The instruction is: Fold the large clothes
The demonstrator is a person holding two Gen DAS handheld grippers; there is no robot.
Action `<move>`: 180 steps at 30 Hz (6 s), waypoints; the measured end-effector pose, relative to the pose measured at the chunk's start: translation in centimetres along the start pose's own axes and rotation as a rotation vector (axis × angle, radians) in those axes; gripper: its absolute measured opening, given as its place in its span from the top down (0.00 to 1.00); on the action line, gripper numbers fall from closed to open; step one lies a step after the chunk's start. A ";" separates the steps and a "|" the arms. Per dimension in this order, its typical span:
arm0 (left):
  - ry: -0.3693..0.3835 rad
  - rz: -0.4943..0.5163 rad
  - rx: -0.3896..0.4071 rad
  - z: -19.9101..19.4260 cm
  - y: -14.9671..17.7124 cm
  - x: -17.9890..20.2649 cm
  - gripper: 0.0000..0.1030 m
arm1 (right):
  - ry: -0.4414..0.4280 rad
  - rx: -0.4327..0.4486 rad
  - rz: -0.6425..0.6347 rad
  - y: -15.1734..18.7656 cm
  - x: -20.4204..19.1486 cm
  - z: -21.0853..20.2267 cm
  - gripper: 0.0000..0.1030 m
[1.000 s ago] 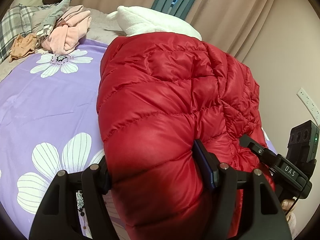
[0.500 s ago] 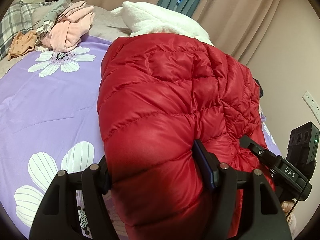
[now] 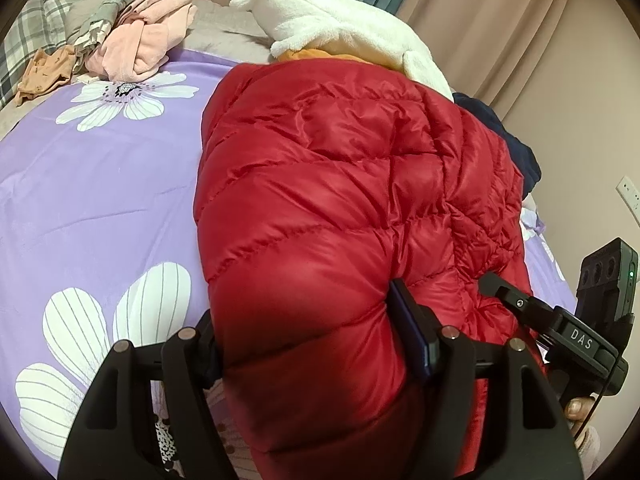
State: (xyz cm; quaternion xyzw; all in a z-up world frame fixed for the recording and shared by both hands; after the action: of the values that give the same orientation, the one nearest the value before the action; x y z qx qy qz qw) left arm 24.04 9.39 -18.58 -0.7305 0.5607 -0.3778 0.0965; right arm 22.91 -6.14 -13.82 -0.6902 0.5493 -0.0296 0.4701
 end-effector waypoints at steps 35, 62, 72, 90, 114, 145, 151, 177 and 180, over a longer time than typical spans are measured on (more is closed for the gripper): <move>-0.150 0.020 -0.011 -2.4 1.6 -0.7 0.22 | 0.190 -0.046 0.017 1.2 1.4 -2.0 0.34; -0.109 0.103 0.024 -4.2 0.1 1.5 0.50 | -0.079 0.026 0.051 -4.4 -1.8 1.5 0.45; -0.079 0.072 0.026 -4.5 -0.3 1.8 0.50 | -0.029 0.154 -0.127 -6.0 -4.6 -1.8 0.90; -0.078 0.113 0.029 -3.2 -0.8 3.4 0.49 | 0.163 0.053 0.013 -1.0 3.6 0.3 0.90; -0.160 0.190 0.041 1.4 -2.6 2.8 0.54 | 0.211 0.101 0.026 -1.8 3.2 -2.0 0.75; -0.171 0.197 0.036 1.3 -2.1 2.7 0.54 | 0.244 -0.044 -0.367 4.0 -2.0 0.0 0.75; -0.158 0.209 0.047 -1.2 -1.1 2.8 0.54 | 0.235 -0.049 -0.354 4.1 -2.1 -0.2 0.75; -0.169 0.178 -0.026 -3.8 4.4 0.8 0.54 | 0.225 -0.038 -0.266 3.4 -2.7 -1.9 0.75; -0.169 0.175 -0.029 -4.0 4.6 0.8 0.54 | 0.226 -0.040 -0.270 3.6 -2.8 -2.3 0.75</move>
State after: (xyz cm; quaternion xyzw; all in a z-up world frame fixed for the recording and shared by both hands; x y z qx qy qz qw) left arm 18.00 8.19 -18.05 -0.7093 0.6176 -0.2969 0.1652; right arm 17.91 -5.14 -13.65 -0.7590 0.5016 -0.1590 0.3834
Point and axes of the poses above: each gripper's, at about its wrist camera, not at the fingertips, and z roughly the way its jaws point, x to its right, y to its underside, the point moved 10 cm from there along z, roughly the way its jaws point, and after that the axes turned 8 degrees about -z, right-handed, at the moved point
